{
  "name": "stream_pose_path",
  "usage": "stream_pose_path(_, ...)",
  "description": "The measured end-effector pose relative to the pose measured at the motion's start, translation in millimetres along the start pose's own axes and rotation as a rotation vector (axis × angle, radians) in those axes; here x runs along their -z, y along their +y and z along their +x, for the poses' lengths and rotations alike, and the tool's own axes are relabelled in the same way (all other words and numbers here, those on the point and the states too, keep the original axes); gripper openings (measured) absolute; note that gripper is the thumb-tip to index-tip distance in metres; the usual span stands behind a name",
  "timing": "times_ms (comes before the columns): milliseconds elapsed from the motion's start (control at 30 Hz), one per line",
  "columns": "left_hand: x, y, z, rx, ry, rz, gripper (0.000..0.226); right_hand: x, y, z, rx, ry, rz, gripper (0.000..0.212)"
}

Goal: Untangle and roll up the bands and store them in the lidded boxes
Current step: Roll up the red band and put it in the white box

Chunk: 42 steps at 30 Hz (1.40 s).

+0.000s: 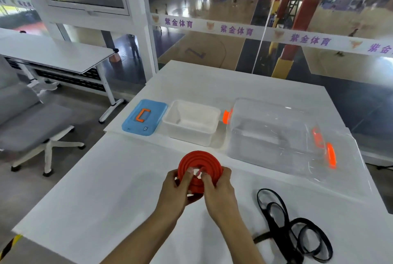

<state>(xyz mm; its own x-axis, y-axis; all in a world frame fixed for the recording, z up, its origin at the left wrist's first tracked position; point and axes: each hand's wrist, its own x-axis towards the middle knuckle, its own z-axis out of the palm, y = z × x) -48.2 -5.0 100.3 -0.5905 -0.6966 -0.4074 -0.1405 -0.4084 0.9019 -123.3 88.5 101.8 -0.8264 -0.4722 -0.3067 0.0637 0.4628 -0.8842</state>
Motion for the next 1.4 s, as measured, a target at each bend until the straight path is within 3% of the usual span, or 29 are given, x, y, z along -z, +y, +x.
stream_pose_path(167,11.7,5.8,60.1,0.004,-0.034,0.125,0.038,-19.7,-7.5,58.3,-0.024,0.051,-0.034,0.014)
stream_pose_path(267,17.2,14.2,103.5,0.0,-0.033,0.202,0.031,-34.5,-10.9,103.2,-0.039,0.102,-0.131,0.024)
stream_pose_path(367,19.9,27.4,148.3,-0.026,-0.05,0.24,0.007,-49.9,-20.7,149.5,-0.037,0.149,-0.263,0.03)
stream_pose_path(467,21.9,43.1,203.2,-0.074,-0.079,0.332,0.004,-63.4,-39.8,198.4,-0.003,0.19,-0.31,0.036)
stream_pose_path(600,22.7,61.8,283.6,-0.101,-0.083,0.474,0.041,-78.5,-57.0,270.2,0.021,0.263,-0.339,0.048)
stream_pose_path(767,12.7,70.7,370.0,-0.151,-0.149,0.684,0.028,-95.4,-59.1,352.6,0.01,0.305,-0.403,0.045)
stream_pose_path(1000,-3.1,42.3,472.9,0.0,-0.174,0.89,0.035,-121.2,-28.1,434.1,-0.125,0.209,-0.511,0.04)
stream_pose_path(1200,-14.9,17.9,517.0,0.114,-0.21,0.948,0.03,-144.3,3.7,476.4,-0.223,0.17,-0.586,0.04)
stream_pose_path(1400,-18.6,4.6,530.4,0.075,-0.317,1.076,0.04,-148.1,20.2,498.2,-0.27,0.147,-0.586,0.037)
